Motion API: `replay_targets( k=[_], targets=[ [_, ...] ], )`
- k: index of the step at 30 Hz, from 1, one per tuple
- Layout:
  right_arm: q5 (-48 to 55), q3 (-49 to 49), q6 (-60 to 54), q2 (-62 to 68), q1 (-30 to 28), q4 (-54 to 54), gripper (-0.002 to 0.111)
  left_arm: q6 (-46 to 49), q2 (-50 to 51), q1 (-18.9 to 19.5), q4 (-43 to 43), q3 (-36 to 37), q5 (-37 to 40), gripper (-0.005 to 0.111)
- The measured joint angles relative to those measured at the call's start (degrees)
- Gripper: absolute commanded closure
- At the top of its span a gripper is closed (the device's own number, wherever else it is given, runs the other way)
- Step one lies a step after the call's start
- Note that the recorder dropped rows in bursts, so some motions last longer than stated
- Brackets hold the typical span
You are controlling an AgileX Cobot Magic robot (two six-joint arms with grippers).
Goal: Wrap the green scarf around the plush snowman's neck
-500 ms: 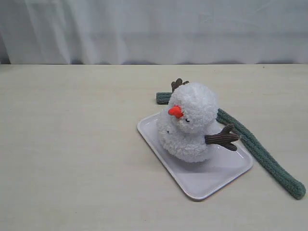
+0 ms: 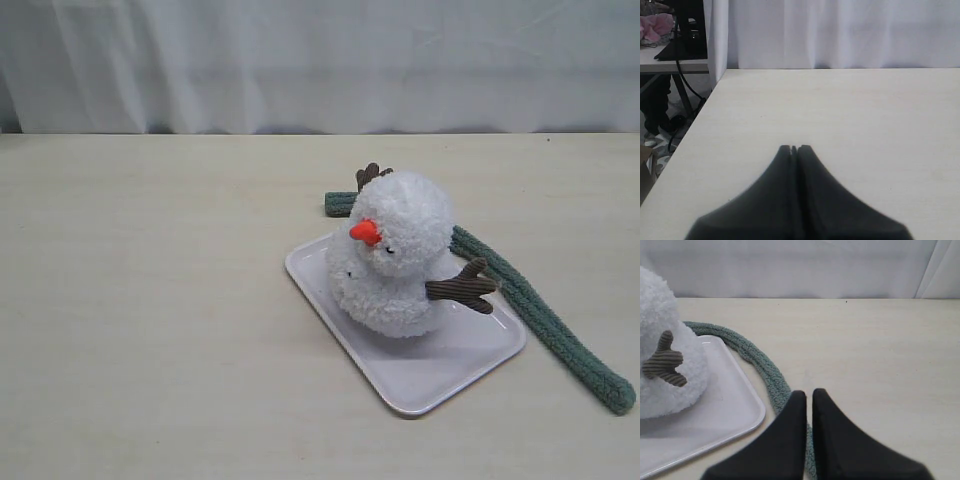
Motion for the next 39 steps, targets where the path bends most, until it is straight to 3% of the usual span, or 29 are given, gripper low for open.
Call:
replay_targets(
  k=[13, 25, 31, 34, 39],
  targets=[
    [-0.77, 0.00, 0.00, 0.00, 0.00, -1.08, 0.104, 0.00, 0.00, 0.00, 0.00, 0.00, 0.00, 0.107],
    [-36.20, 0.09, 0.16, 0.00, 0.00, -4.07, 0.104, 0.00, 0.00, 0.00, 0.00, 0.00, 0.00, 0.107],
    [-48.69, 0.09, 14.05, 0.00, 0.00, 1.19, 0.104, 0.00, 0.00, 0.00, 0.00, 0.00, 0.00, 0.107],
    [-43.93, -1.12, 16.77, 0.00, 0.00, 3.48, 0.098, 0.00, 0.00, 0.00, 0.00, 0.00, 0.00, 0.107],
    [-28.76, -10.30, 17.84, 3.32, 0.00, 4.31, 0.076, 0.00, 0.00, 0.00, 0.00, 0.00, 0.00, 0.107]
  ],
)
